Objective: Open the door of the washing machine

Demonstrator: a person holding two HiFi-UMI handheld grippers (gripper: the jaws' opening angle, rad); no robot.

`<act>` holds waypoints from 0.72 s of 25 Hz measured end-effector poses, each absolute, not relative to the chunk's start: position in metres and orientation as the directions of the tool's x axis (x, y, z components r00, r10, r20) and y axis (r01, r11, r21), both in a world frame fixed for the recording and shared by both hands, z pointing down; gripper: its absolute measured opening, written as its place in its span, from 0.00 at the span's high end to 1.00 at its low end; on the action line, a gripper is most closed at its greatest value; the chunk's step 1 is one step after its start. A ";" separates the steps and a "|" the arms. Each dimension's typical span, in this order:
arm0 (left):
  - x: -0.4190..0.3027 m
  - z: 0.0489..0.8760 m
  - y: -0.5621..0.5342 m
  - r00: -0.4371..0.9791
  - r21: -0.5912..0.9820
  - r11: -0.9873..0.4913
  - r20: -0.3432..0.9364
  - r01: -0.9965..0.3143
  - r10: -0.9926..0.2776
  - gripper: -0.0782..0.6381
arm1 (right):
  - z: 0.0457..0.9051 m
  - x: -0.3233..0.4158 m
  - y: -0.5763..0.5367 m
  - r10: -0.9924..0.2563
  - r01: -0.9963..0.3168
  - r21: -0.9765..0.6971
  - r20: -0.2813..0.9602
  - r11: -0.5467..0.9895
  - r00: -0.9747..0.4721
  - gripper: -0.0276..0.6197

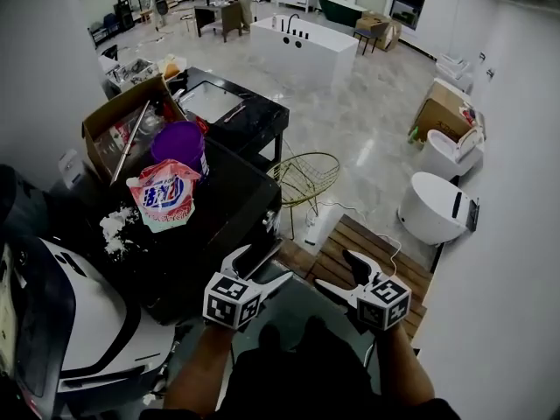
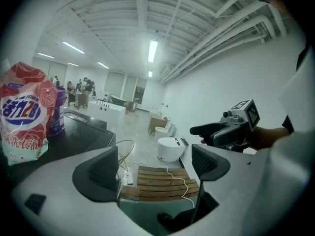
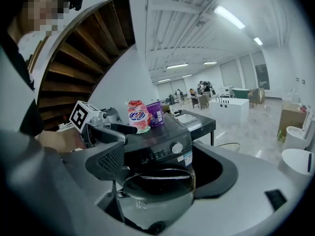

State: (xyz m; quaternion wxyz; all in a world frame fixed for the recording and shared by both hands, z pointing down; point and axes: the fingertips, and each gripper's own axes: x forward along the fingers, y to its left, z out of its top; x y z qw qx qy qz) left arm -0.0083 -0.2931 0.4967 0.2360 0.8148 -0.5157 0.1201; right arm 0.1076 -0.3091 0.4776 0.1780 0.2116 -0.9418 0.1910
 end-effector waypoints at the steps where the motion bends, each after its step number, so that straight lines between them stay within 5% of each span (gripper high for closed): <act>1: -0.012 0.500 -0.295 0.426 0.266 -0.338 0.444 -0.903 -0.788 0.21 | 0.480 0.104 -0.312 -0.310 -0.449 -0.289 0.420 0.845 -0.853 0.27; 18: 0.001 0.521 -0.358 0.158 0.282 -0.015 0.492 -0.959 -0.856 0.21 | 0.511 0.072 -0.419 0.087 -0.066 -0.316 0.448 0.947 -0.890 0.30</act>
